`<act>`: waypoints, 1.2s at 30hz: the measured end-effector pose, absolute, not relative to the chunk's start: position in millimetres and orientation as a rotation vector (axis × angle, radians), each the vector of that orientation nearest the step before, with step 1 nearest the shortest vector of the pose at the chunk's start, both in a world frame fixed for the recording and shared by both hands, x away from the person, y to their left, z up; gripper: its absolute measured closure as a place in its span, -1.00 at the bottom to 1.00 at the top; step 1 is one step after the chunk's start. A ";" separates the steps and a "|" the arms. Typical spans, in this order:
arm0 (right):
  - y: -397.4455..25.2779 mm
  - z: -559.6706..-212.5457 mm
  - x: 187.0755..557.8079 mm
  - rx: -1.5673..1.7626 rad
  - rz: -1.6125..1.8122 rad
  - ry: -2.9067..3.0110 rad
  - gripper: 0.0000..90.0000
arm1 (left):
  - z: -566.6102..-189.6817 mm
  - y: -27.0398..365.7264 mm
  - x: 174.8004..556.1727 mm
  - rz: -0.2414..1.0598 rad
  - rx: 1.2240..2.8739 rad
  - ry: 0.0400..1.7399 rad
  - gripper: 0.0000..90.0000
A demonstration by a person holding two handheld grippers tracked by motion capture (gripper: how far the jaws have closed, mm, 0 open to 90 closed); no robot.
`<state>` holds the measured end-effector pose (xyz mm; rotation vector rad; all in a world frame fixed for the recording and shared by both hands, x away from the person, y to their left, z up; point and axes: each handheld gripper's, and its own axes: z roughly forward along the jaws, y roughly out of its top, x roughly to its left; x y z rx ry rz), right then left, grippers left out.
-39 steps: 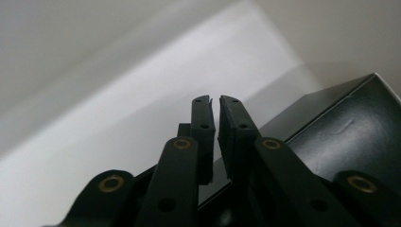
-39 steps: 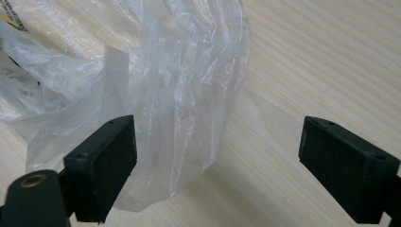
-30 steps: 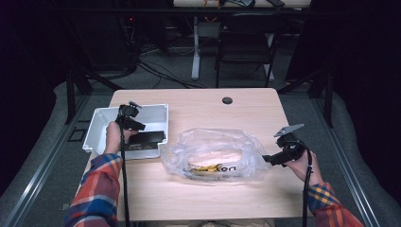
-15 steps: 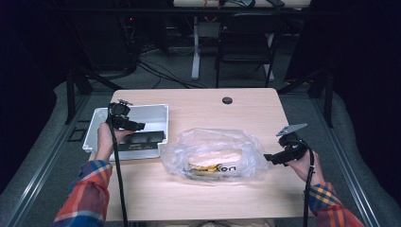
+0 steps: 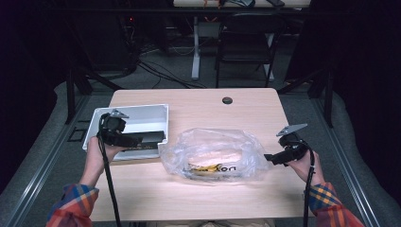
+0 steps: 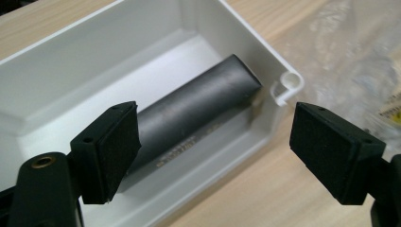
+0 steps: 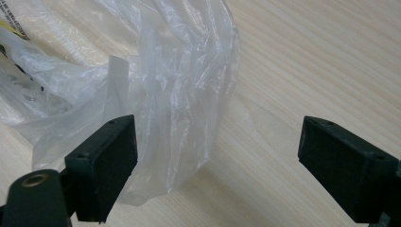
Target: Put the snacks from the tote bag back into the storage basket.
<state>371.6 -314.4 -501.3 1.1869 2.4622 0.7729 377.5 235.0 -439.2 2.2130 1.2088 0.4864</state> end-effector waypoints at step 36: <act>-321.0 -506.9 352.8 1.151 0.784 2.450 -0.71 | -509.5 201.8 249.2 0.491 2.293 1.187 -0.67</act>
